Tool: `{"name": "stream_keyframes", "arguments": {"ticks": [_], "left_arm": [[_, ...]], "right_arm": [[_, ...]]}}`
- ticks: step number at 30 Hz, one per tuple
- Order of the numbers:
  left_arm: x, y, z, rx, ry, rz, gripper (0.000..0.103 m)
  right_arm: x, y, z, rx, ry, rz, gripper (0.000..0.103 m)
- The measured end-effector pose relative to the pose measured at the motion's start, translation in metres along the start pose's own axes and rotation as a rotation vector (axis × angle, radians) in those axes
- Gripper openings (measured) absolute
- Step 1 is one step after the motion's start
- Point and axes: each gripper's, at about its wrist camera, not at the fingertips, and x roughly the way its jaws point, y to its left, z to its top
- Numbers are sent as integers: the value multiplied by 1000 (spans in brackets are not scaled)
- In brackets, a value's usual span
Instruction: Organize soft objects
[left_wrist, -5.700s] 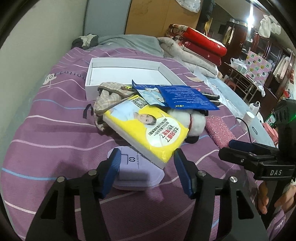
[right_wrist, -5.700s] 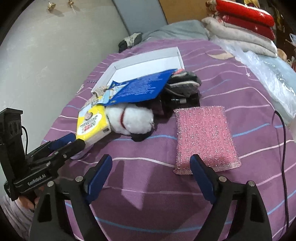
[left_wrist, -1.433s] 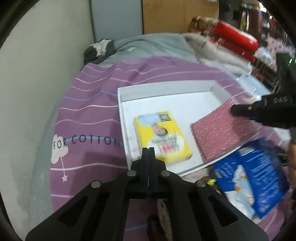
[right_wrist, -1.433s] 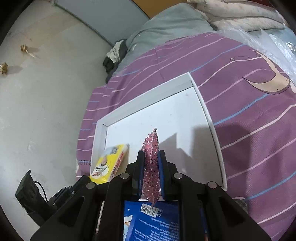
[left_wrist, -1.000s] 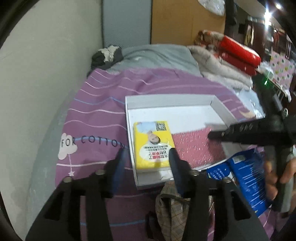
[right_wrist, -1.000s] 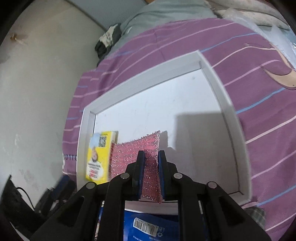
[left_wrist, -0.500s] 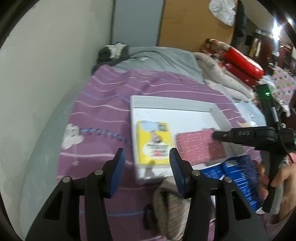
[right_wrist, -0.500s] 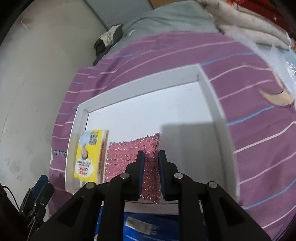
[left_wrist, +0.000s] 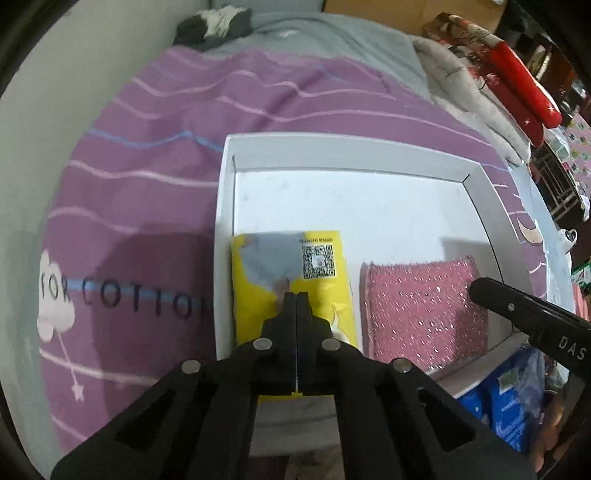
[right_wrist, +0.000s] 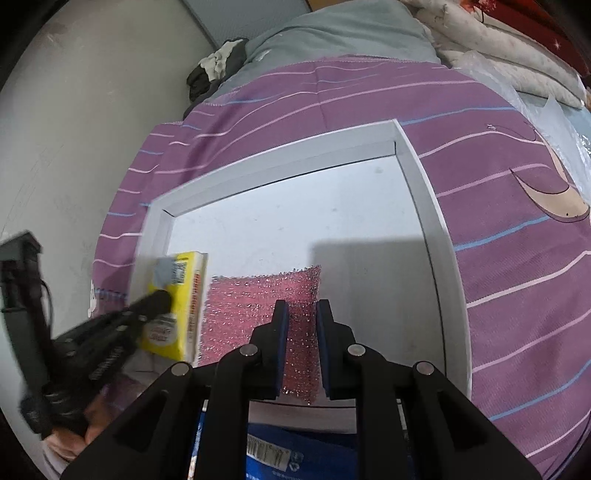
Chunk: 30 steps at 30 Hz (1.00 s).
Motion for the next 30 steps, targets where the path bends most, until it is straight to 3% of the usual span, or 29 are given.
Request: {"name": "stream_keyframes", "arguments": {"ticks": [4, 8, 15, 16, 17, 18, 20, 23, 27, 30], "left_arm": [[-3, 9, -6, -59, 72, -63, 1], [-10, 11, -14, -82, 29, -94, 2], [-19, 1, -19, -54, -22, -37, 4], [-21, -1, -18, -54, -21, -18, 6], [-24, -3, -18, -58, -28, -3, 16], [-29, -3, -19, -60, -42, -2, 33], [-43, -3, -22, -70, -91, 3, 53], [-69, -6, -28, -38, -180, 14, 55], [-103, -9, -40, -36, -303, 65, 55], [-120, -11, -48, -46, -352, 70, 55]], "right_arm": [[2, 3, 1, -1, 4, 9, 14], [9, 5, 0, -17, 28, 17, 14], [9, 5, -1, -78, 53, 10, 14], [10, 6, -1, -89, 53, 0, 14], [11, 8, 0, -100, 48, -9, 14], [13, 10, 0, -116, 45, -14, 15], [17, 14, 2, -145, 58, -34, 22], [11, 9, 3, -126, 49, -27, 41], [-17, 6, 1, -120, -52, -60, 64], [-38, 10, -3, -132, -91, -66, 67]]}}
